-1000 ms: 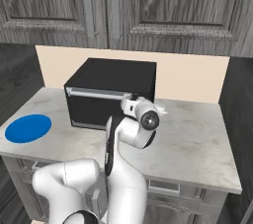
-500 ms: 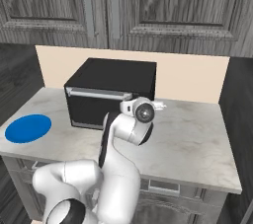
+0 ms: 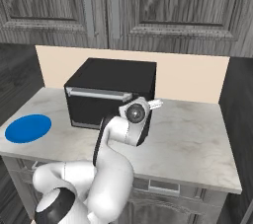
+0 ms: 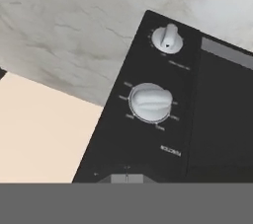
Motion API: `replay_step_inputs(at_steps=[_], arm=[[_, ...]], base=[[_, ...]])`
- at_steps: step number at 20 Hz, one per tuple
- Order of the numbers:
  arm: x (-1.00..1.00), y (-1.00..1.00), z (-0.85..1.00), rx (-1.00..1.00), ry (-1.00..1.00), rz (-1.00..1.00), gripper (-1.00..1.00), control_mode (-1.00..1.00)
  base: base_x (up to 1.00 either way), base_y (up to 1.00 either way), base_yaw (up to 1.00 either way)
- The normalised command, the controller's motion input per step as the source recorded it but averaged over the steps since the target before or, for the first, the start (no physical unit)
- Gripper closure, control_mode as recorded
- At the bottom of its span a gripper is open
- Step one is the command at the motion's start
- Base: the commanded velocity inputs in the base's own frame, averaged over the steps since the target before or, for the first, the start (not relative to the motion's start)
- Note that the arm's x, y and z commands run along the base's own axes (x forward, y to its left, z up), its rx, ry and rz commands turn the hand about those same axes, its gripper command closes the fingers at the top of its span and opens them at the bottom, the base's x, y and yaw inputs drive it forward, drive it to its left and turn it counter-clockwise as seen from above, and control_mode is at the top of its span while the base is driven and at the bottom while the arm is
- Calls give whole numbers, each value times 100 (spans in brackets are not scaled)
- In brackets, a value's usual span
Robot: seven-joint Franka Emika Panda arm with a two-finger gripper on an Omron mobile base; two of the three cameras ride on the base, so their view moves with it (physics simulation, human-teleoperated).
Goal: Pull the toaster oven rack outwards. Pick up the baguette from the plate and place it on the toaster oven rack. Close the toaster oven door fully and set the temperature to the lowest setting.
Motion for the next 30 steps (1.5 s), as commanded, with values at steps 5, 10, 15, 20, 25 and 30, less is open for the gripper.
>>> replay_step_inputs(at_steps=[5,10,15,20,25,30], arm=[[0,0,-12,-25,0,0,100,-100],[0,0,-16,-23,-3,1,100,-100],[0,-2,2,-8,-2,0,100,-100],[-7,-8,32,12,-5,0,100,-100],[-29,-13,83,8,-2,0,100,-100],[-35,-24,76,13,0,0,100,-100]], base=[[0,0,0],[0,0,0],[0,0,0],[0,0,0],[0,0,0],[0,0,0]])
